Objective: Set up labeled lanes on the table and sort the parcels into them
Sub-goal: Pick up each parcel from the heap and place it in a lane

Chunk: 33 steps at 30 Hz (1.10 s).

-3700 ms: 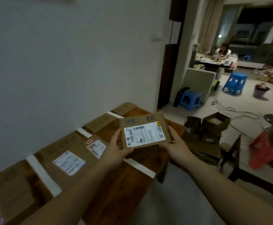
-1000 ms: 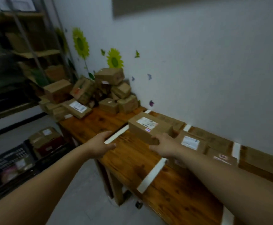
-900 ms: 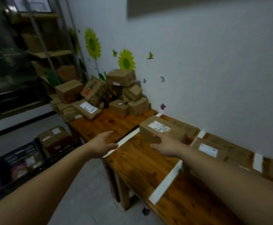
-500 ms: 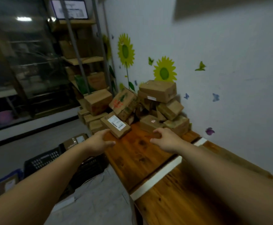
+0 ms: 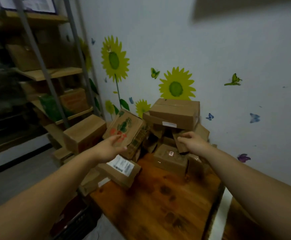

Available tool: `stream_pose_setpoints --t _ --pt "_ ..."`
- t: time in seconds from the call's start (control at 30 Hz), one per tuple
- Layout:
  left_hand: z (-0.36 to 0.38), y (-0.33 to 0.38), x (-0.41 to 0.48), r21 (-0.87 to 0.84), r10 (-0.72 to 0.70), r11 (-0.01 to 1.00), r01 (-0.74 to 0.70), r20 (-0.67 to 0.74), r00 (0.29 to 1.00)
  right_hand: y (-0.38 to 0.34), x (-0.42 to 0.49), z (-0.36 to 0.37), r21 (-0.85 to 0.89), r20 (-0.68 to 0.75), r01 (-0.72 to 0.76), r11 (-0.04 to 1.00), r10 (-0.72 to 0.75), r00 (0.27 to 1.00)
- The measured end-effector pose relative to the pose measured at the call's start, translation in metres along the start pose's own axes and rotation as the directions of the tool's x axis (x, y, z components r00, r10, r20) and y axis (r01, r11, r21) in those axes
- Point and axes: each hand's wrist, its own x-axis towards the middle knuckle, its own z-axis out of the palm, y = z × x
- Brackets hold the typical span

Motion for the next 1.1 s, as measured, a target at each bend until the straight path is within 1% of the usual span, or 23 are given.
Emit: stream_pose_setpoints --t 0.07,0.17,0.27,0.33,0.4,0.5,0.57,0.67,0.7,0.83,0.97,1.03,1.1 --pt "-0.011 0.002 0.036 0.025 0.051 0.998 -0.052 0.049 0.997 -0.004 0.017 0.002 0.034 -0.065 -0.051 0.998 0.053 0.996" --pt "-0.018 0.015 0.087 0.054 0.112 0.992 -0.118 0.093 0.989 -0.014 0.042 -0.001 0.032 -0.165 -0.093 0.995 0.097 0.981" --pt "-0.012 0.035 0.139 0.066 0.161 0.984 -0.167 0.088 0.983 -0.024 0.072 -0.009 0.044 -0.294 -0.063 0.997 0.073 0.953" --pt "-0.006 0.051 0.175 0.034 0.202 0.978 -0.204 0.069 0.977 -0.031 0.095 -0.014 0.064 -0.398 -0.043 0.997 0.065 0.915" --pt "0.004 0.066 0.209 -0.018 0.204 0.979 -0.203 0.044 0.978 -0.034 0.118 -0.018 0.046 -0.476 -0.086 0.995 0.098 0.874" --pt "0.021 0.087 0.254 -0.059 0.215 0.975 -0.214 0.025 0.976 -0.032 0.149 -0.024 0.033 -0.496 -0.187 0.982 0.178 0.850" --pt "0.032 0.099 0.283 -0.112 0.226 0.969 -0.220 0.045 0.973 -0.027 0.165 -0.029 0.040 -0.492 -0.208 0.977 0.200 0.847" --pt "0.043 0.110 0.311 -0.207 0.184 0.965 -0.160 0.103 0.977 -0.025 0.174 -0.033 0.092 -0.459 -0.130 0.987 0.158 0.874" --pt "0.045 0.110 0.316 -0.234 0.181 0.960 -0.153 0.101 0.978 -0.025 0.175 -0.034 0.101 -0.464 -0.101 0.990 0.136 0.875" --pt "0.038 0.110 0.327 -0.372 0.228 0.907 -0.197 0.039 0.973 -0.029 0.166 -0.037 0.131 -0.558 0.009 0.991 0.066 0.827" --pt "0.017 0.101 0.315 -0.634 0.192 0.772 -0.042 0.170 0.967 -0.045 0.144 -0.026 0.221 -0.599 0.003 0.975 0.134 0.789" --pt "0.005 0.092 0.303 -0.653 0.190 0.757 0.005 0.227 0.955 -0.057 0.126 -0.019 0.282 -0.619 0.027 0.959 0.160 0.769" --pt "-0.005 0.082 0.285 -0.650 0.229 0.759 -0.027 0.228 0.946 -0.068 0.105 -0.010 0.259 -0.665 0.035 0.965 0.151 0.732"
